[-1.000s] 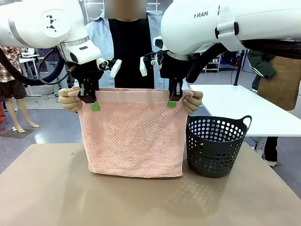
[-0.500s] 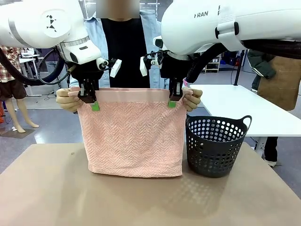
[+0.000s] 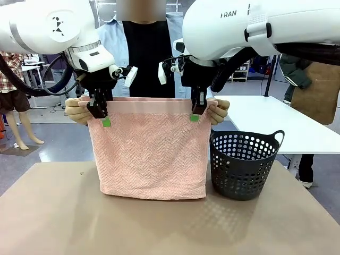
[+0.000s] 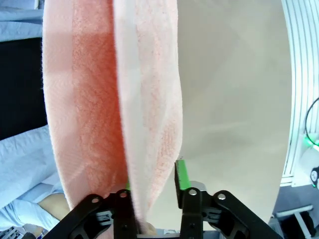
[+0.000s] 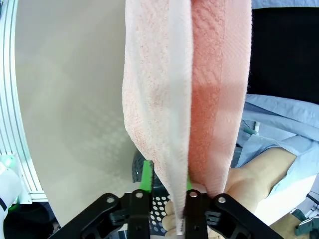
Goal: Fold the towel.
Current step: Release the end of the 100 cm Hotel Towel you were holding and grab the top end of the folded side.
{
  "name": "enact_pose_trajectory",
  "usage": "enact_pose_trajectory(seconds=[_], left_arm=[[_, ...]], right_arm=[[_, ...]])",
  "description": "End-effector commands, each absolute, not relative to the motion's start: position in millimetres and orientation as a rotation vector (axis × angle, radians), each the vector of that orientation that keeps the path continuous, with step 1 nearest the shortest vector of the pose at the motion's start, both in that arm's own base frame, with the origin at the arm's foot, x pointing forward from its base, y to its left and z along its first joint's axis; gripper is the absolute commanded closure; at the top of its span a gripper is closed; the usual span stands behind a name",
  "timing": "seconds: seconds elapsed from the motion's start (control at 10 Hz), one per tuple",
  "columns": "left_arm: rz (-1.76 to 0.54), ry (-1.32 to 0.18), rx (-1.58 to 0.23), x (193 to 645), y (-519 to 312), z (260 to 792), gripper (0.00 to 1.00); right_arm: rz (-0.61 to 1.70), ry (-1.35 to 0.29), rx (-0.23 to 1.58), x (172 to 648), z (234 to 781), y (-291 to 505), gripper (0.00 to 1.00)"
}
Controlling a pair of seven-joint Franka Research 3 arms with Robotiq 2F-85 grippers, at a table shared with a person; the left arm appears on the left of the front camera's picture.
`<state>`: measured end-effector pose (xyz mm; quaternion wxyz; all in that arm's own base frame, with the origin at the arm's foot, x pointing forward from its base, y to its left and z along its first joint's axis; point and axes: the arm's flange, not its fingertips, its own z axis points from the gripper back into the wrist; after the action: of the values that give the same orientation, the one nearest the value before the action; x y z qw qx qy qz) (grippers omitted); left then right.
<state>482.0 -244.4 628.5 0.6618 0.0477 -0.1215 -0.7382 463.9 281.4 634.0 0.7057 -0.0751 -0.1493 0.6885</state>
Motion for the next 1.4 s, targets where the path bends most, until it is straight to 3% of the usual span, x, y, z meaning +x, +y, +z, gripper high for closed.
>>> enact_pose_trajectory(seconds=[0.0,0.1,0.2,0.3,0.4,0.6,1.3], left_arm=[[-1.662,-0.307,0.141,473,-240,637,0.0],[-1.654,-0.331,0.15,468,-240,644,0.0],[-1.647,-0.348,0.151,464,-240,652,0.0],[-1.641,-0.369,0.171,459,-240,662,0.07],[-1.637,-0.403,0.192,454,-240,674,0.0],[-1.629,-0.454,0.232,452,-242,691,0.0],[-1.681,-0.452,0.194,513,-251,705,0.0]], right_arm=[[1.527,-0.366,-0.161,456,640,273,0.17],[1.529,-0.369,-0.166,454,642,273,0.0],[1.536,-0.383,-0.174,450,647,273,0.0],[1.539,-0.4,-0.203,446,656,273,0.0],[1.539,-0.427,-0.229,441,667,273,0.18],[1.551,-0.472,-0.263,437,684,274,0.0],[1.664,-0.428,-0.249,489,706,286,0.0]])
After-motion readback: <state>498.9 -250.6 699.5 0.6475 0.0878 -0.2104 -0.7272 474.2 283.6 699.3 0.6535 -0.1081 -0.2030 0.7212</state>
